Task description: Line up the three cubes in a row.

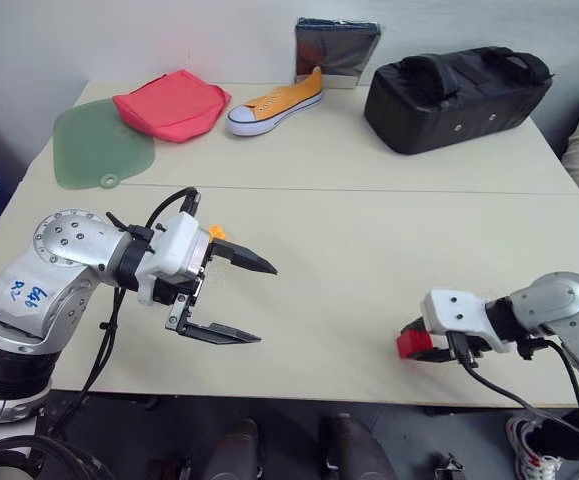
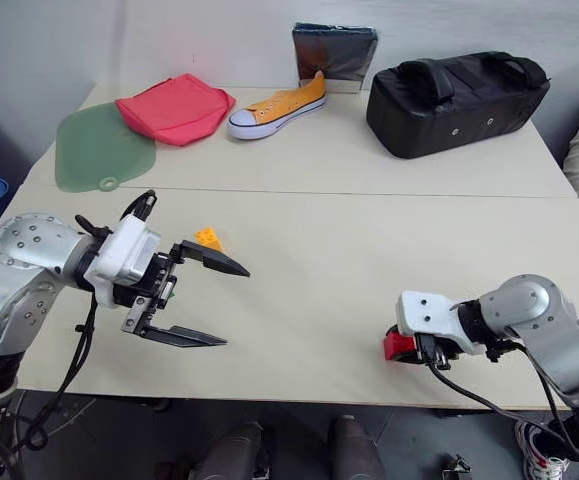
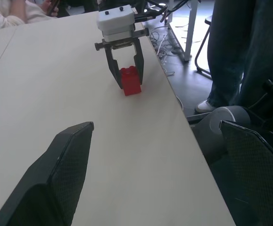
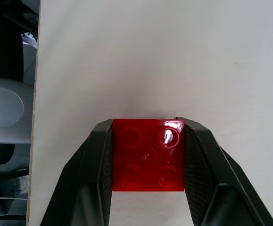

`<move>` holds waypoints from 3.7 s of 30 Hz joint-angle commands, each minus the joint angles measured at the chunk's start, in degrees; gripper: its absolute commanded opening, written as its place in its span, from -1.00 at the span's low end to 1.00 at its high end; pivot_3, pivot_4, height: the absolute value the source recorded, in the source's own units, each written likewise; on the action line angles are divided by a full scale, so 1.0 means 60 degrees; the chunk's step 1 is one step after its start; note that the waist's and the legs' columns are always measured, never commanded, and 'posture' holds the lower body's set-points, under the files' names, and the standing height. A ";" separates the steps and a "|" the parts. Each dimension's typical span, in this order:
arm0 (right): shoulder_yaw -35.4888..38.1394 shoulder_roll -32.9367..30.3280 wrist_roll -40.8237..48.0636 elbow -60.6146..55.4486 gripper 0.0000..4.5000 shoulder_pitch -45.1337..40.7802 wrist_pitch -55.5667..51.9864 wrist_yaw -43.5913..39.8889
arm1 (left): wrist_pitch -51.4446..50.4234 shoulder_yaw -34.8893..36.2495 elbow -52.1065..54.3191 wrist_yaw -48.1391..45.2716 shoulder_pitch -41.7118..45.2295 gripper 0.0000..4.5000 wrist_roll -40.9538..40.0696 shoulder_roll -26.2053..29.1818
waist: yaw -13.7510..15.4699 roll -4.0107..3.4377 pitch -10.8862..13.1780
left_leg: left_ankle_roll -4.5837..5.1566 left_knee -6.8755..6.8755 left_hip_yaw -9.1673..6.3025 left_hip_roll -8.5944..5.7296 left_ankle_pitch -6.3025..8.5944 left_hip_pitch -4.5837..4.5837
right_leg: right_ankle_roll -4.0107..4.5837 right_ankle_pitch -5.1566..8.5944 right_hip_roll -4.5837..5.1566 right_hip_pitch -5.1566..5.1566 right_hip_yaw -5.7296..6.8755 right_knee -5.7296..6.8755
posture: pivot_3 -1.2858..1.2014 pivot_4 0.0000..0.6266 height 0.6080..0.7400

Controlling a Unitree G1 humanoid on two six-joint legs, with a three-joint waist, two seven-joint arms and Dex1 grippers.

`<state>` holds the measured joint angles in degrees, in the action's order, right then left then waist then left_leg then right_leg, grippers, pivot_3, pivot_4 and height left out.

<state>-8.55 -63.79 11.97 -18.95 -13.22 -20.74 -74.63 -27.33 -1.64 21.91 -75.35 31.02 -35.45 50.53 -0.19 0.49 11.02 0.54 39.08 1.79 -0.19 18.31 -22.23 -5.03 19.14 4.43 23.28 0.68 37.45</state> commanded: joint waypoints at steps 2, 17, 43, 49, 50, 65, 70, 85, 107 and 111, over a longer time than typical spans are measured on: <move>0.0041 0.0014 0.0044 -0.0225 -0.19 0.0037 -0.0078 -0.0044 | 0.0177 -0.0057 0.0065 -0.0021 0.0158 1.00 0.0126 -0.0050 | 0.0002 0.0000 0.0000 | 0.0000 0.0000 0.0000 0.0000 0.0000 0.0001 | 0.0000 0.0000 0.0000 0.0000 0.0001 0.0001 | 0.03 -0.52 1.00; 0.2573 -0.0001 0.3227 0.0267 0.99 -0.0837 -0.0921 -0.1143 | 0.0006 0.1391 0.0036 0.1231 -0.1996 1.00 0.0331 0.0190 | -0.0022 0.0000 0.0000 | 0.0001 -0.0003 0.0002 0.0010 0.0001 0.0006 | 0.0000 0.0000 -0.0002 0.0002 -0.0006 0.0001 | 0.03 -0.52 1.00; 0.2538 0.0682 0.4398 0.1522 0.99 -0.3190 -0.1602 -0.1549 | 0.1583 0.6475 -0.2987 0.1482 -0.7002 1.00 0.1677 0.1342 | -0.0021 0.0005 -0.0003 | 0.0057 -0.0097 -0.0010 -0.0003 0.0047 0.0008 | 0.0013 -0.0005 0.0053 0.0009 0.0021 -0.0076 | 0.03 -0.52 1.00; 0.2834 0.0735 0.4879 0.0508 0.99 -0.2959 -0.2071 -0.1046 | 0.1076 0.4074 -0.3402 0.1388 -0.4650 1.00 0.2003 0.1782 | -0.0180 0.0004 -0.0003 | -0.0008 -0.0163 0.0008 -0.0001 0.0007 0.0003 | 0.0014 -0.0005 0.0039 0.0039 0.0016 -0.0081 | 0.03 -0.52 1.00; 0.2865 0.0747 0.4945 0.0368 0.99 -0.2914 -0.2138 -0.0960 | 0.0877 0.3789 -0.3494 0.1453 -0.4389 1.00 0.2079 0.1813 | -0.0230 0.0004 -0.0003 | -0.0009 -0.0163 0.0010 0.0001 0.0006 0.0001 | 0.0013 -0.0006 0.0033 0.0038 0.0017 -0.0072 | 0.03 -0.52 1.00; 0.3131 0.0822 0.5252 -0.0830 0.99 -0.2088 -0.2147 -0.0156 | 0.1358 0.0930 -0.5096 0.1832 -0.1903 1.00 0.3703 0.0949 | -0.0219 0.0014 -0.0008 | 0.0012 -0.0123 0.0043 0.0001 -0.0006 0.0006 | -0.0001 -0.0013 0.0027 0.0042 -0.0008 -0.0008 | 0.03 -0.52 1.00; 0.3054 0.0819 0.5223 -0.0852 1.00 -0.2029 -0.1973 -0.0150 | 0.1500 0.0753 -0.5508 0.2084 -0.1871 0.62 0.3958 0.0700 | -0.0224 0.0014 -0.0008 | 0.0010 -0.0122 0.0043 0.0002 -0.0008 0.0006 | -0.0001 -0.0013 0.0024 0.0045 -0.0008 -0.0004 | 0.03 -0.52 1.00; 0.3087 0.0376 0.4488 -0.0870 1.00 -0.0895 -0.1112 -0.0827 | 0.1849 0.0621 -0.3218 0.0831 -0.1896 -0.33 0.3077 0.0780 | -0.0166 0.0020 -0.0011 | 0.0012 -0.0110 0.0042 0.0002 -0.0007 -0.0002 | 0.0000 -0.0013 0.0030 0.0043 -0.0009 -0.0009 | 0.03 -0.52 1.00; 0.5207 0.0323 0.4304 -0.2664 1.00 0.3544 -0.0958 -0.0580 | -0.1291 -0.4139 -0.0184 0.1861 0.0435 -0.33 0.4513 -0.2762 | 0.0053 0.0028 -0.0015 | 0.0042 0.0004 0.0044 -0.0002 0.0010 -0.0006 | -0.0032 -0.0029 0.0000 0.0009 -0.0032 0.0018 | 0.03 -0.52 1.00; 0.5169 0.0281 0.4193 -0.2721 1.00 0.3671 -0.0851 -0.0620 | -0.1073 -0.4562 -0.0075 0.2287 0.0201 -0.33 0.5119 -0.2688 | 0.0060 0.0028 -0.0015 | 0.0042 0.0004 0.0044 -0.0002 0.0010 0.0008 | -0.0032 -0.0029 0.0001 -0.0005 -0.0034 0.0010 | 0.03 -0.52 1.00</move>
<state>21.01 -61.42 36.54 -33.71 8.56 -26.35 -78.06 -34.69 -28.54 19.71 -62.76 32.15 -5.93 34.57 0.17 0.66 10.93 0.80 39.11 2.05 -0.21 18.37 -22.19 -5.22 18.97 4.44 23.25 0.48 37.45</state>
